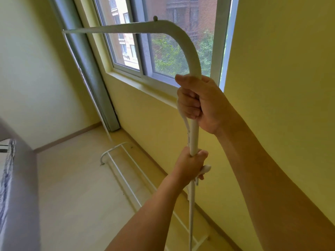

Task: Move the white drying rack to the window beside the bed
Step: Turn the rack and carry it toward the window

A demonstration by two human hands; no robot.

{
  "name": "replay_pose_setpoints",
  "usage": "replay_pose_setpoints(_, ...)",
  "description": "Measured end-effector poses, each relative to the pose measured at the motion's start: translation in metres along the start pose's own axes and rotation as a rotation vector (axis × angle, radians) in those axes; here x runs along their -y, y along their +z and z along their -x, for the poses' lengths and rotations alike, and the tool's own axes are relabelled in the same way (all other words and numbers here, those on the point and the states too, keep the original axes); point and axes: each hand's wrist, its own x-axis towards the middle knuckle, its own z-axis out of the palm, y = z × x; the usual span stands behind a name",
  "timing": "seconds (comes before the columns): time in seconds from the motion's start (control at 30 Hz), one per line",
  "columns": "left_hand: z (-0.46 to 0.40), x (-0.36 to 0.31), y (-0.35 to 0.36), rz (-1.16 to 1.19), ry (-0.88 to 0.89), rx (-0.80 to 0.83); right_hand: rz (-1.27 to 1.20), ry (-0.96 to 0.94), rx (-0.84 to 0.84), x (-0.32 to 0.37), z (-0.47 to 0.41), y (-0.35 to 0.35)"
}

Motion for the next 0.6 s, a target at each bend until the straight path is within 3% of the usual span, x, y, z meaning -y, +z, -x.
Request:
replay_pose_setpoints(0.2, -0.013, 0.005, -0.031, 0.034, -0.018, -0.028, -0.067, 0.096, 0.26, -0.012, -0.035, 0.001)
replay_pose_setpoints(0.6, -0.024, 0.013, -0.077, 0.073, -0.038, -0.18, -0.125, 0.224, 0.517, -0.038, -0.094, 0.018)
